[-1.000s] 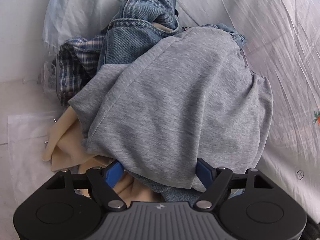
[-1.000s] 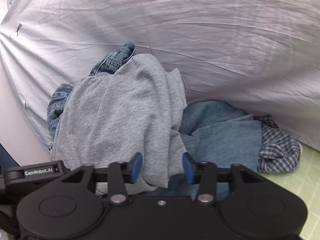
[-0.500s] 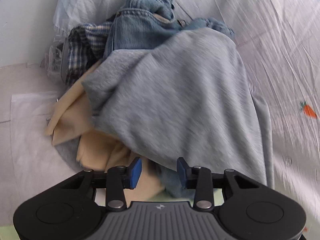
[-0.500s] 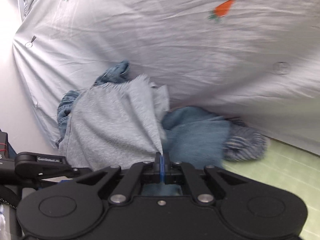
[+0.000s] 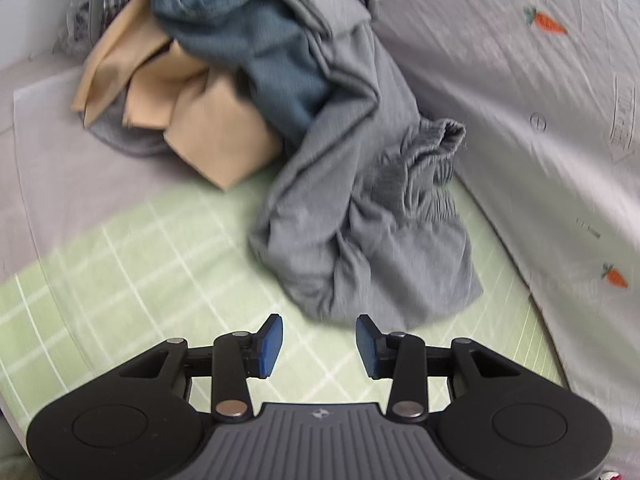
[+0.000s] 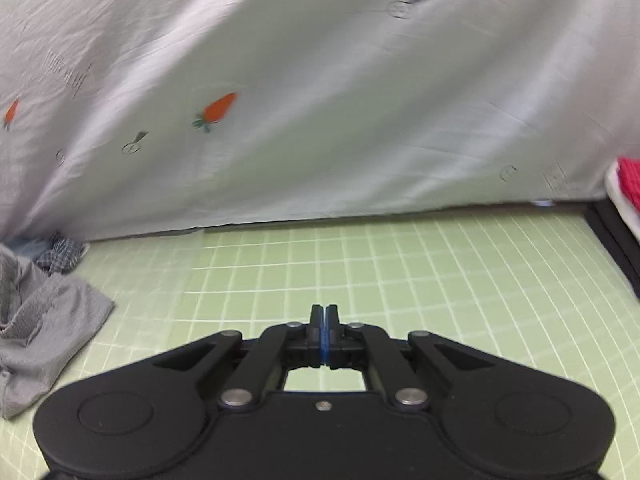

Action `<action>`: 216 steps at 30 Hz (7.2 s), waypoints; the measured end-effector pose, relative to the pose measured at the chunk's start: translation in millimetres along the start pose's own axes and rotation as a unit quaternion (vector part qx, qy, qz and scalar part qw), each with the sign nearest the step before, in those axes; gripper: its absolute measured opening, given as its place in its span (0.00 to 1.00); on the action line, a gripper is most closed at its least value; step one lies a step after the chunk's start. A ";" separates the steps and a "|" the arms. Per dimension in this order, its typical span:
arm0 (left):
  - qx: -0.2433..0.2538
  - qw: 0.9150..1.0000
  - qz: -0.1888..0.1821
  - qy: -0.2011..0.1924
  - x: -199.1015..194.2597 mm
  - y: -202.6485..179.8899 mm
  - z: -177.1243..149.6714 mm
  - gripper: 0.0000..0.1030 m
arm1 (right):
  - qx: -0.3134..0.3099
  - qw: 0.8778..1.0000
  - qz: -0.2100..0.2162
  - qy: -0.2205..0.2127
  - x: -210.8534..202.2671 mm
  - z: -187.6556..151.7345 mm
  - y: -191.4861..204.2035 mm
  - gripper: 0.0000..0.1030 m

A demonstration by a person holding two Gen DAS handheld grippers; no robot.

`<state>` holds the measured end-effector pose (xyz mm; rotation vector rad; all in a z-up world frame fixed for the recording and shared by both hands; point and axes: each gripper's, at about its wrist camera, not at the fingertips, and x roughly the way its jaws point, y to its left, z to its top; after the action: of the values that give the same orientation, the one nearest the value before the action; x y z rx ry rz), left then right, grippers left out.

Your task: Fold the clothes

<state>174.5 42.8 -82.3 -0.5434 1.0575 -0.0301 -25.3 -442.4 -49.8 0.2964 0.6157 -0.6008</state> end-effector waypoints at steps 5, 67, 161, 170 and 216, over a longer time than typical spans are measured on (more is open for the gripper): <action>0.001 1.000 -0.007 -0.014 -5.6 -7.3 -15.7 0.42 | -0.027 0.998 0.056 0.026 11.0 -2.1 21.3 0.02; 0.051 0.993 -0.083 0.063 24.3 -116.0 -138.1 0.54 | -0.161 0.969 -0.156 -0.100 -70.5 8.1 -163.0 0.06; 0.052 0.981 0.079 -0.171 -81.3 -6.2 -98.9 0.01 | 0.150 0.972 -0.177 -0.020 -118.6 -107.0 -241.6 0.02; 0.034 0.970 0.097 -0.220 -98.5 -2.3 -94.2 0.01 | 0.107 0.974 -0.189 -0.068 -135.0 -83.2 -234.4 0.02; 0.375 0.920 0.078 0.076 10.7 -187.5 -357.2 0.88 | 0.091 0.988 -0.112 0.062 -84.5 -144.0 -318.6 1.00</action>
<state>-74.1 -269.4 -142.0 0.2456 1.1412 -0.3288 -338.8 -595.6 -137.3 0.4415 0.7215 -0.8617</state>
